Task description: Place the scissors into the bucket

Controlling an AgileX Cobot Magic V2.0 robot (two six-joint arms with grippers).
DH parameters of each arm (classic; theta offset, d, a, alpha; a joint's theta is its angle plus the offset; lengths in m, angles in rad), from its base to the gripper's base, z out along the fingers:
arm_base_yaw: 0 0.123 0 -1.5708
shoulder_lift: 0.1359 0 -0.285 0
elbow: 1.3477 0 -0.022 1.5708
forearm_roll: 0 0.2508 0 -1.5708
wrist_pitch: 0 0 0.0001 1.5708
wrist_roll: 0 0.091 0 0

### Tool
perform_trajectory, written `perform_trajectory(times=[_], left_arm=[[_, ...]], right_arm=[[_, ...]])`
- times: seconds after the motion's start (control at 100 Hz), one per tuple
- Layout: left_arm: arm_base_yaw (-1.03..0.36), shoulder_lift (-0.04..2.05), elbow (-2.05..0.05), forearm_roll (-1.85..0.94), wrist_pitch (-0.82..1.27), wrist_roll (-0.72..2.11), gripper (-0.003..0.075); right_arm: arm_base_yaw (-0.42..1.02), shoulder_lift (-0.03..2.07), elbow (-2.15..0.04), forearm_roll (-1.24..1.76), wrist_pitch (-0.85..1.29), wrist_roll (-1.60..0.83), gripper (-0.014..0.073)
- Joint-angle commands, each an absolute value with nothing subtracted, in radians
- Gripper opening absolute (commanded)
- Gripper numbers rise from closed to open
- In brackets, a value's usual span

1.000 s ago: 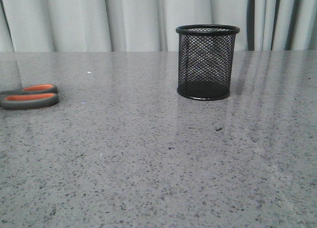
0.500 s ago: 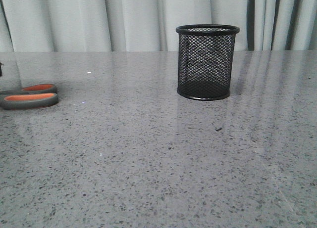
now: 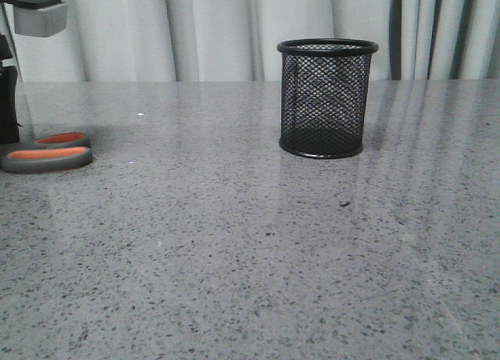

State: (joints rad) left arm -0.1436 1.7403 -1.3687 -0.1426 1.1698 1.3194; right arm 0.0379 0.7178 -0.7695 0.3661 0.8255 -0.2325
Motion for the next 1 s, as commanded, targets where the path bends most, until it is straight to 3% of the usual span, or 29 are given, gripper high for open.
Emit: perform_trajectory(times=[0.0, 0.07, 0.14, 0.27, 0.69, 0.99], left_arm=[[-0.150, 1.716, -1.392, -0.156, 1.152, 1.334, 0.0365], [-0.150, 1.716, -1.392, -0.156, 1.178, 1.346, 0.0333], [-0.150, 1.716, -1.392, -0.156, 1.196, 1.346, 0.0238], [-0.150, 1.716, -1.392, -0.156, 1.227, 1.324, -0.0024], [-0.159, 1.573, -1.501, -0.163, 1.263, 1.224, -0.0020], [-0.299, 1.347, -1.558, -0.161, 1.263, 1.129, -0.0020]], right_arm=[[0.035, 0.721, -0.806, 0.379, 0.781, -0.251, 0.0463], [0.035, 0.721, -0.806, 0.379, 0.781, -0.250, 0.0463], [0.035, 0.721, -0.806, 0.379, 0.781, -0.250, 0.0463], [0.035, 0.721, -0.806, 0.379, 0.781, -0.250, 0.0463], [0.035, 0.721, -0.806, 0.425, 0.768, -0.255, 0.0463], [0.035, 0.759, -0.812, 0.949, 0.758, -0.572, 0.0463]])
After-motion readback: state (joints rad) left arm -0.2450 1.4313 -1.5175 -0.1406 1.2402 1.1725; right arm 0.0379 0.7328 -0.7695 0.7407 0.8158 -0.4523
